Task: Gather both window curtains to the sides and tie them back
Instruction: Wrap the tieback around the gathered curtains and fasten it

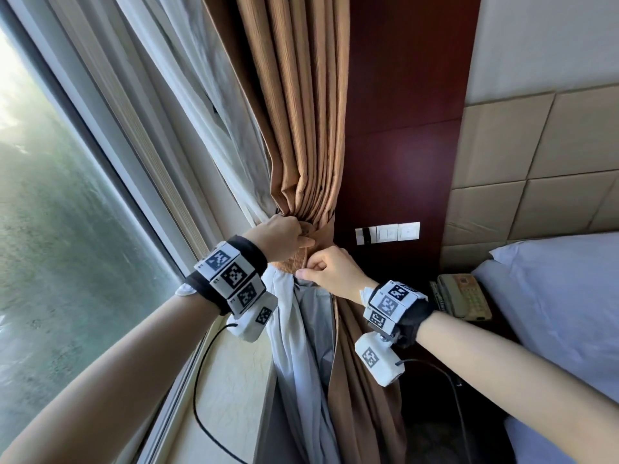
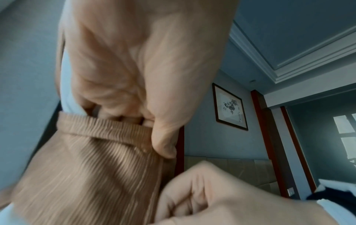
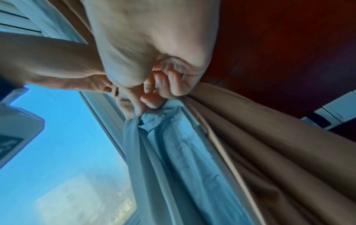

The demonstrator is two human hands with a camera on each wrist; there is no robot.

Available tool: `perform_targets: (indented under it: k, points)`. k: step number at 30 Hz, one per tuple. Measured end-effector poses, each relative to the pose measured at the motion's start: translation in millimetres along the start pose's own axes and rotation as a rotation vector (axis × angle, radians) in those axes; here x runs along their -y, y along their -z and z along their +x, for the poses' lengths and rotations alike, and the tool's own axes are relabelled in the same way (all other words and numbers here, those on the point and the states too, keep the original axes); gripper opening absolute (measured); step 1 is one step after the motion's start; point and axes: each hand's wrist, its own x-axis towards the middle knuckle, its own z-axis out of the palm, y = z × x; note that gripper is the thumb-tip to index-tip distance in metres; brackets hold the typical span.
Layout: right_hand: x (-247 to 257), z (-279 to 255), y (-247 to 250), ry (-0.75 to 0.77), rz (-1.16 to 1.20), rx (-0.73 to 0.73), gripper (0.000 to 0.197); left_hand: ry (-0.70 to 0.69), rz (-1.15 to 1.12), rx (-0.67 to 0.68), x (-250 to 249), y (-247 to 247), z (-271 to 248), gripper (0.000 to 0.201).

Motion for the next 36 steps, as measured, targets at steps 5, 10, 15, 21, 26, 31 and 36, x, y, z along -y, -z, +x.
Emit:
perform_targets:
  k: [5,10,15,21,26,31,36]
  points:
    - [4,5,0,-0.038,-0.063,-0.015,0.034,-0.018,0.061,-0.119,3,-11,-5,0.043]
    - [16,7,-1,-0.061,-0.267,-0.080,0.057,-0.016,0.233,-0.152,5,-11,-13,0.041]
    - [12,10,3,-0.105,-0.198,-0.045,0.057,-0.068,-0.031,-0.245,20,-18,-15,0.031]
    - [-14,7,23,-0.042,0.101,0.013,0.029,-0.196,-0.147,-0.569,37,-29,-38,0.013]
    - [-38,-10,28,-0.135,0.247,-0.123,0.032,-0.286,-0.089,-0.796,48,-52,-58,0.014]
    - [-45,-35,5,-0.103,0.151,-0.040,0.020,-0.199,-0.283,-0.704,44,-98,-56,0.035]
    - [-54,-53,-8,-0.088,0.070,0.101,0.015,-0.083,-0.265,-0.548,30,-139,-74,0.053]
